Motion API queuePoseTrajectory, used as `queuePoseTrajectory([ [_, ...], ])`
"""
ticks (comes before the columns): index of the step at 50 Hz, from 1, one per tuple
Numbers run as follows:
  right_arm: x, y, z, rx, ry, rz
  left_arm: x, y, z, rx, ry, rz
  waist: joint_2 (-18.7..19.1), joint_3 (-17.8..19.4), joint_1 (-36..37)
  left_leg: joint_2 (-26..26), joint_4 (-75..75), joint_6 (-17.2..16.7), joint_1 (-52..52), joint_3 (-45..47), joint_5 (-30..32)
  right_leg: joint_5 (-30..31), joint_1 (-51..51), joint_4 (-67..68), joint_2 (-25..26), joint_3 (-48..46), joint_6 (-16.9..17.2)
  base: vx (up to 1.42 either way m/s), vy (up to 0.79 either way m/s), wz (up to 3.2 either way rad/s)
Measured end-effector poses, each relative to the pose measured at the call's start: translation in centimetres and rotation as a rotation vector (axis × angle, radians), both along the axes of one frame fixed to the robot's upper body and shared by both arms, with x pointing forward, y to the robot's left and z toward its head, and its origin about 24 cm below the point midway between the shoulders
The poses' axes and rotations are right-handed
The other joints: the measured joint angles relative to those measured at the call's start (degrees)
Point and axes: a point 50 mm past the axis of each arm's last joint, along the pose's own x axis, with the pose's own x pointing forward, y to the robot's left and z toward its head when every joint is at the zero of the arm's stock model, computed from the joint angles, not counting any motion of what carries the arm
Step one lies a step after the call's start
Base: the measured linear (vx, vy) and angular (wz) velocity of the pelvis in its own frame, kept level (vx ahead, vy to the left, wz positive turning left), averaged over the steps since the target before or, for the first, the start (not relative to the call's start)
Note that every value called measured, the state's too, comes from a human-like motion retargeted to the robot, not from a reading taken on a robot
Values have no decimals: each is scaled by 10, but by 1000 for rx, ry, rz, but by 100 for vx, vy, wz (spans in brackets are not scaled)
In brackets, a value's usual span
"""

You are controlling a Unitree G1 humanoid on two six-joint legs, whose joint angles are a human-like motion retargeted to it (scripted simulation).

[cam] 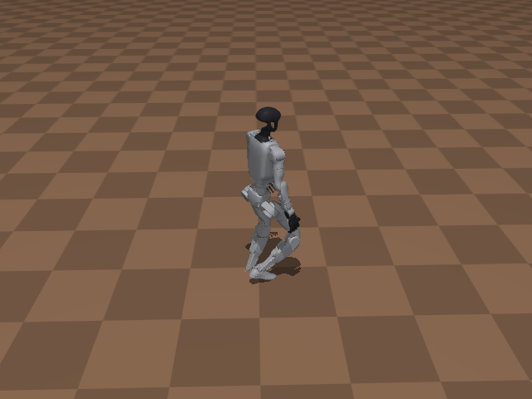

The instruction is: Walk

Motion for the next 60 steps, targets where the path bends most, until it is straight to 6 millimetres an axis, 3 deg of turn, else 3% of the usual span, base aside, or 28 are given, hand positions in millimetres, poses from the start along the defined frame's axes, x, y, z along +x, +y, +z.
queuePoseTrajectory([
  [3, -9, -2, -2, -10, 30, 3, 11, -7, 4, -1, -37, -30, 25, -41, -8, 21, 7, -7, -47, -5, -8, -7, -77, -76, 16, -16, -5, 19, -3, 25],
  [10, -23, -3, -4, -9, 84, 13, 29, -21, 13, -22, -119, -128, 55, -81, 8, 57, -35, -17, -47, -15, -7, 25, -126, -294, 81, -21, 16, 23, -8, -4],
  [19, -22, -11, -2, -35, 82, 18, 5, -24, 2, -62, -60, -138, 48, -72, 29, 77, 22, -33, 17, -34, -34, -1, -46, -304, 100, -39, -12, 24, -13, 7],
  [25, -20, -10, -2, -49, 84, 56, -27, -14, -10, -59, 40, -82, 102, -45, 71, 194, 250, -79, 1, -40, -34, -34, 28, -302, 186, -87, -56, 24, -11, -21],
  [27, -10, -12, 0, -57, 69, 78, -29, -7, -10, -48, 53, -68, 139, -31, 91, 276, 340, -90, -14, -39, 0, -27, 74, -355, 243, -108, -75, 25, -10, -16],
  [32, 6, -15, 5, -77, 33, 111, -38, 2, -11, -28, 81, -43, 152, -17, 125, 336, 459, -63, -91, -43, 24, -32, 128, -402, 277, -115, -90, 22, -8, 13],
  [38, 22, -13, 8, -83, -13, 121, -52, 10, -14, -15, 114, -10, 130, -10, 146, 292, 393, -31, -181, -32, -28, -53, 174, -429, 255, -104, -77, 25, -3, 16],
  [42, 30, -6, 9, -71, -38, 140, -61, 7, -17, -26, 138, -5, 108, -18, 143, 232, 274, -34, -228, -27, -28, -70, 182, -434, 227, -94, -67, 26, 2, 16],
  [47, 34, 6, 7, -50, -45, 190, -50, -5, -16, -48, 109, -41, 86, -38, 130, 163, 137, -50, -259, -41, -1, -87, 183, -438, 198, -81, -63, 27, 5, 8],
  [55, 22, 20, 1, -17, -6, 250, -44, -4, -14, -27, 90, -67, 80, -53, 124, 136, 127, -46, -239, -56, 32, -111, 209, -411, 195, -46, -67, 26, 9, -21],
  [60, 9, 20, -3, 2, 41, 255, -32, 0, -10, -8, 55, -59, 48, -51, 102, 96, 124, -16, -194, -28, 15, -119, 213, -321, 145, -25, -44, 26, 11, 2],
])
